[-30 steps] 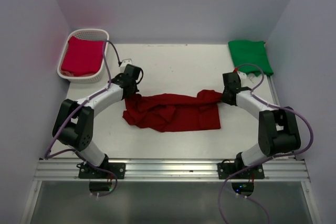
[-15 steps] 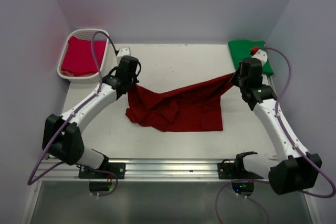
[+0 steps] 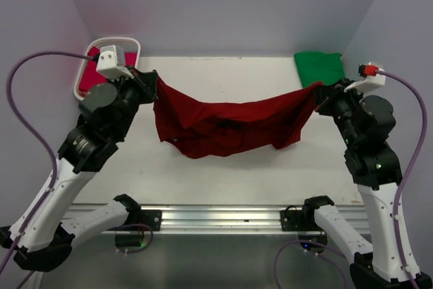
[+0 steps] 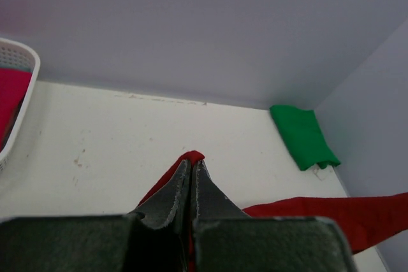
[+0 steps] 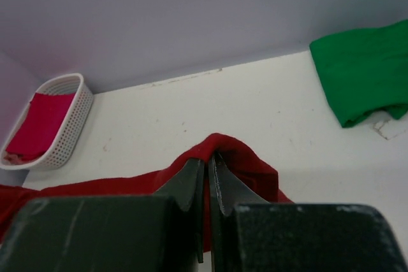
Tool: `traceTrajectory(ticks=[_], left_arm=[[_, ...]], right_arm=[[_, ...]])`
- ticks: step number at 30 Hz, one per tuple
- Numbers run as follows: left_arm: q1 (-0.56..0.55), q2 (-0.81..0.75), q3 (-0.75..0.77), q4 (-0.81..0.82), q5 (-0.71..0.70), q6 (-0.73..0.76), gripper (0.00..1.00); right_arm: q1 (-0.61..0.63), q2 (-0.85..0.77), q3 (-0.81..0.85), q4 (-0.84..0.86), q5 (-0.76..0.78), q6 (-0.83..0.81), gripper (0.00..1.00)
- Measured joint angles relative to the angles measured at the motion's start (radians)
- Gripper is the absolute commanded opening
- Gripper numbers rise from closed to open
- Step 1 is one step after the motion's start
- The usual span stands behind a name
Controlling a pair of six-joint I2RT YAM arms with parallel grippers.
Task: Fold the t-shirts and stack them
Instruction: Flatten the tshirt out
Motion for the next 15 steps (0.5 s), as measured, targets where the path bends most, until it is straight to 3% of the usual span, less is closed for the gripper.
traceTrajectory(ticks=[10, 12, 15], left_arm=[[0.009, -0.389, -0.043, 0.09, 0.317, 0.139, 0.0], [0.064, -0.426, -0.014, 0.093, 0.399, 0.15, 0.0], [0.243, -0.441, 0.051, 0.104, 0.554, 0.154, 0.0]], right_arm=[[0.0, -0.316, 0.04, -0.002, -0.203, -0.092, 0.0], [0.0, -0.357, 0.113, -0.003, -0.206, -0.109, 0.0], [-0.001, -0.357, 0.228, 0.009, -0.202, -0.127, 0.0]])
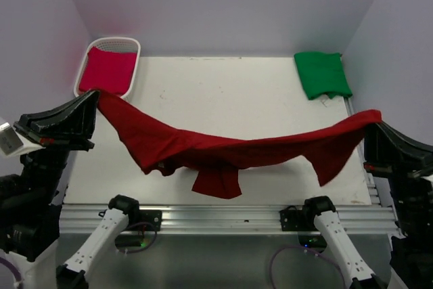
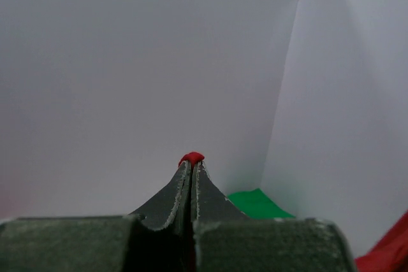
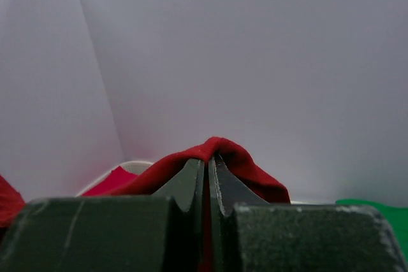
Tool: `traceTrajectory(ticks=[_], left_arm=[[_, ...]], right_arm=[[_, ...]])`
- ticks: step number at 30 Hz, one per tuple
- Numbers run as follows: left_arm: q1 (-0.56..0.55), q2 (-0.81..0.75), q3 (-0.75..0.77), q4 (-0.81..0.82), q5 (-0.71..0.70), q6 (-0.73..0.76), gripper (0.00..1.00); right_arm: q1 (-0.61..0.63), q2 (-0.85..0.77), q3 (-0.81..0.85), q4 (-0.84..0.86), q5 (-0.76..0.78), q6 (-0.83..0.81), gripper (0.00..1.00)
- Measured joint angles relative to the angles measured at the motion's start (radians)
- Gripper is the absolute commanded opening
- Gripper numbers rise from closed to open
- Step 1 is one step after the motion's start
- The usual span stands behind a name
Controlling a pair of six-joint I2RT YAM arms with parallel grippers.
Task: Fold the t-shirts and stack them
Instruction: Flatten the tshirt out
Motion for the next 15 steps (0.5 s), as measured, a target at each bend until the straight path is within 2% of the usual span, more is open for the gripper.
traceTrajectory(ticks=[2, 4, 6, 10, 12, 14, 15], left_arm=[[0.174, 0.001, 0.034, 0.01, 0.105, -0.009, 0.0], [0.275, 0.005, 0.043, 0.032, 0.175, -0.013, 0.0], [0.331, 0.034, 0.045, 0.048, 0.214, -0.014, 0.0], [0.356, 0.177, 0.018, 0.09, 0.231, -0.006, 0.0], [0.354, 0.299, 0.009, 0.094, 0.207, 0.01, 0.0], [0.31, 0.436, 0.01, 0.089, 0.116, 0.049, 0.0], [0.241, 0.514, 0.012, 0.083, 0.006, 0.078, 0.0]], right_arm=[[0.0, 0.018, 0.032, -0.005, 0.008, -0.005, 0.0], [0.0, 0.076, 0.06, -0.023, 0.024, -0.008, 0.0], [0.0, 0.17, 0.078, -0.034, 0.042, -0.013, 0.0], [0.0, 0.444, 0.081, -0.059, 0.071, -0.016, 0.0], [0.0, 0.579, 0.08, -0.071, 0.088, -0.016, 0.0], [0.0, 0.705, 0.079, -0.09, 0.096, -0.016, 0.0], [0.0, 0.752, 0.078, -0.097, 0.102, -0.016, 0.0]])
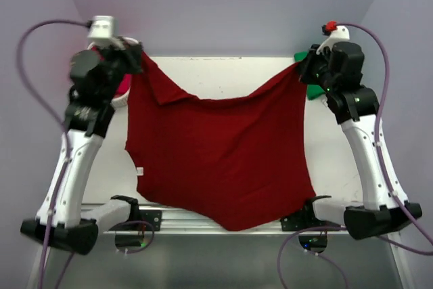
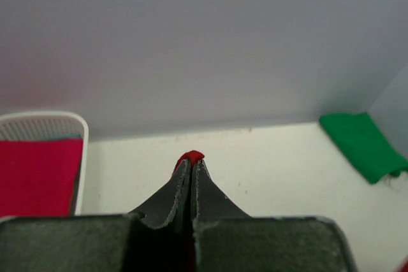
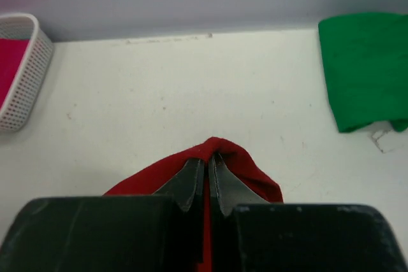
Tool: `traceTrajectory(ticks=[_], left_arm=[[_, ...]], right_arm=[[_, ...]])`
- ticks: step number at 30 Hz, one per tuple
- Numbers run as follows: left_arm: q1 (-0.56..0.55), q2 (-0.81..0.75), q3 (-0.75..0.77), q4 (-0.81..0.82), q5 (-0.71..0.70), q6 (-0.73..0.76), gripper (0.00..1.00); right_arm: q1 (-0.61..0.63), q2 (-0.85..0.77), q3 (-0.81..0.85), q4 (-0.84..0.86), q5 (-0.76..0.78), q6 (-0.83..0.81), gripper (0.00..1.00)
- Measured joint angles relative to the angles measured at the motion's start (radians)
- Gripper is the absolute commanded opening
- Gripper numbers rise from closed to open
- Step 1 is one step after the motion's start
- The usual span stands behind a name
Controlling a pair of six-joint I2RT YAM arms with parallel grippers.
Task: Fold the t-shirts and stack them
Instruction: Flatten the tshirt out
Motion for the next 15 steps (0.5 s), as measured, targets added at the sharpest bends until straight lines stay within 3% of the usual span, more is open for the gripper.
traceTrajectory(ticks=[5, 10, 15], left_arm=[[-0.23, 0.293, 0.069, -0.055, -0.192, 0.109, 0.0], [-0.241, 0.448, 0.235, -0.104, -0.27, 0.174, 0.0], [-0.24, 0.489, 0.371, -0.096, -0.302, 0.196, 0.0]], right_arm=[[0.0, 0.12, 0.023, -0.034, 0.021, -0.013, 0.0], [0.002, 0.249, 0.177, -0.027, 0.042, -0.031, 0.0], [0.025, 0.36, 0.351, -0.038, 0.106, -0.076, 0.0]])
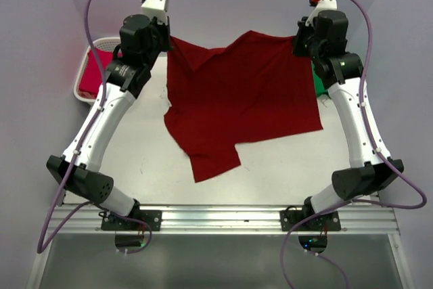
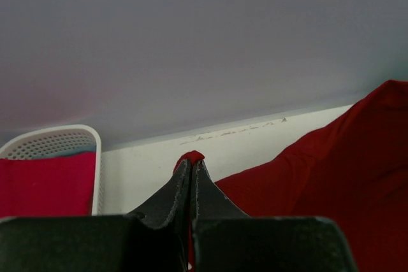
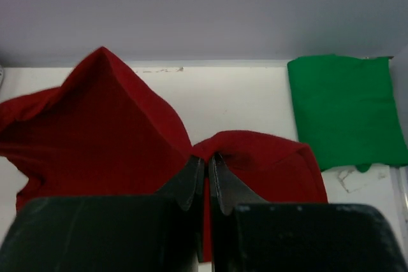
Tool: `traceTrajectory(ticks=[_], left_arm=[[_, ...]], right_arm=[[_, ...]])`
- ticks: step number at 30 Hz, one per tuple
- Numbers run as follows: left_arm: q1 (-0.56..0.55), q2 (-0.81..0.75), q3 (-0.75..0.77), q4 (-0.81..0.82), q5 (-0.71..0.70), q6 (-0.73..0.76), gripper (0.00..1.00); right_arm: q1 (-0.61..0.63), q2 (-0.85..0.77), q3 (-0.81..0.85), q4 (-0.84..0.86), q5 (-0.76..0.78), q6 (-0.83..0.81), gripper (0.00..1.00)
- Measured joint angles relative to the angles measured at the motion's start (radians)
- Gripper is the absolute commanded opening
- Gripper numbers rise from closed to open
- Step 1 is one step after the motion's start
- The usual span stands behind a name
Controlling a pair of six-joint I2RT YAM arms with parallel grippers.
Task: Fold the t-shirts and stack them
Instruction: Flatten the tshirt out
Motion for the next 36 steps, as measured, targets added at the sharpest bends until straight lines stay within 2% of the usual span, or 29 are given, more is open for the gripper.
traceTrajectory(ticks=[4, 7, 11, 14, 17, 19, 23, 29, 32, 36], left_arm=[[-0.018, -0.118, -0.06, 0.01, -0.041, 0.043, 0.0], [-0.103, -0.314, -0.134, 0.008, -0.098, 0.081, 0.0], [-0.206, -0.587, -0.154, 0.035, -0.062, 0.086, 0.0], [-0.189, -0.73, -0.117, 0.083, -0.024, 0.083, 0.0], [-0.101, -0.749, -0.072, 0.138, 0.076, 0.071, 0.0], [-0.037, -0.728, -0.079, 0.159, 0.117, 0.065, 0.0], [-0.014, -0.603, -0.115, 0.165, 0.113, 0.075, 0.0], [-0.007, -0.277, -0.146, 0.208, -0.018, 0.14, 0.0], [0.038, -0.076, -0.115, 0.209, -0.042, 0.161, 0.0], [0.122, 0.097, -0.083, 0.2, -0.066, 0.182, 0.0]], right_arm=[[0.08, -0.093, -0.058, 0.034, 0.108, -0.06, 0.0], [0.172, -0.317, -0.197, 0.073, 0.143, -0.101, 0.0], [0.189, -0.679, -0.311, 0.168, 0.143, -0.124, 0.0], [0.171, -0.904, -0.327, 0.248, 0.145, -0.131, 0.0], [0.124, -0.978, -0.286, 0.319, 0.144, -0.134, 0.0], [0.102, -0.96, -0.269, 0.341, 0.144, -0.135, 0.0], [0.092, -0.81, -0.267, 0.349, 0.159, -0.158, 0.0], [0.092, -0.456, -0.278, 0.337, 0.216, -0.192, 0.0], [0.092, -0.297, -0.277, 0.311, 0.257, -0.208, 0.0], [0.077, -0.124, -0.216, 0.267, 0.304, -0.221, 0.0]])
